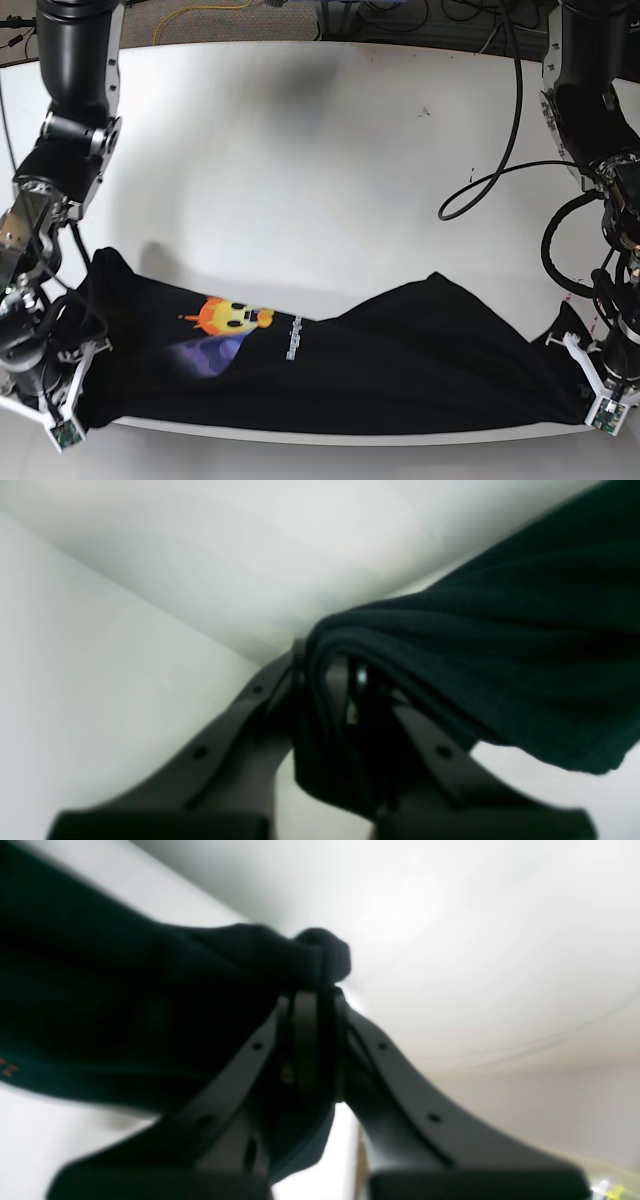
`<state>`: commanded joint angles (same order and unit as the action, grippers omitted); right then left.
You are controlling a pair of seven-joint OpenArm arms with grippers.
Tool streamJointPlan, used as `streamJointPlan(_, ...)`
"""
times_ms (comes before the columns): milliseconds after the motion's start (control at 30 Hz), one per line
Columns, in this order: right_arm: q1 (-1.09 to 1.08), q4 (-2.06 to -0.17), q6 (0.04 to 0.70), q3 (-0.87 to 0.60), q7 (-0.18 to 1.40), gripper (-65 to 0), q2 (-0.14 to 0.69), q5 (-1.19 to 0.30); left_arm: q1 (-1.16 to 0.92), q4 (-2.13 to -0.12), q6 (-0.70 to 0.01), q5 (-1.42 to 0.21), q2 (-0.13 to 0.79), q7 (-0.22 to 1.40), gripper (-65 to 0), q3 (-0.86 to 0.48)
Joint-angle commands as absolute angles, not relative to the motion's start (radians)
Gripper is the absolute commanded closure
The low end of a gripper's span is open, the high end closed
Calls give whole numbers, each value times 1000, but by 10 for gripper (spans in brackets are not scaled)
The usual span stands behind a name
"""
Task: Fold the T-shirt properly
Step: 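Swing the held shirt back and lay it across the table with both grippers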
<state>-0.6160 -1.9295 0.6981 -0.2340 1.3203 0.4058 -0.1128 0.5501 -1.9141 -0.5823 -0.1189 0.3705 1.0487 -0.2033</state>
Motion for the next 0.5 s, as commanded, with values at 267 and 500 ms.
streamJointPlan(267,-294,-2018,698,-329,1313,0,318,-114,363,-1943,-582,-119,372,1049,-18,-229)
streamJointPlan(500,-70,-2022,698,-404,1207,0,242,-113,193,-1963,-584,-122,372,1049,-18,-294)
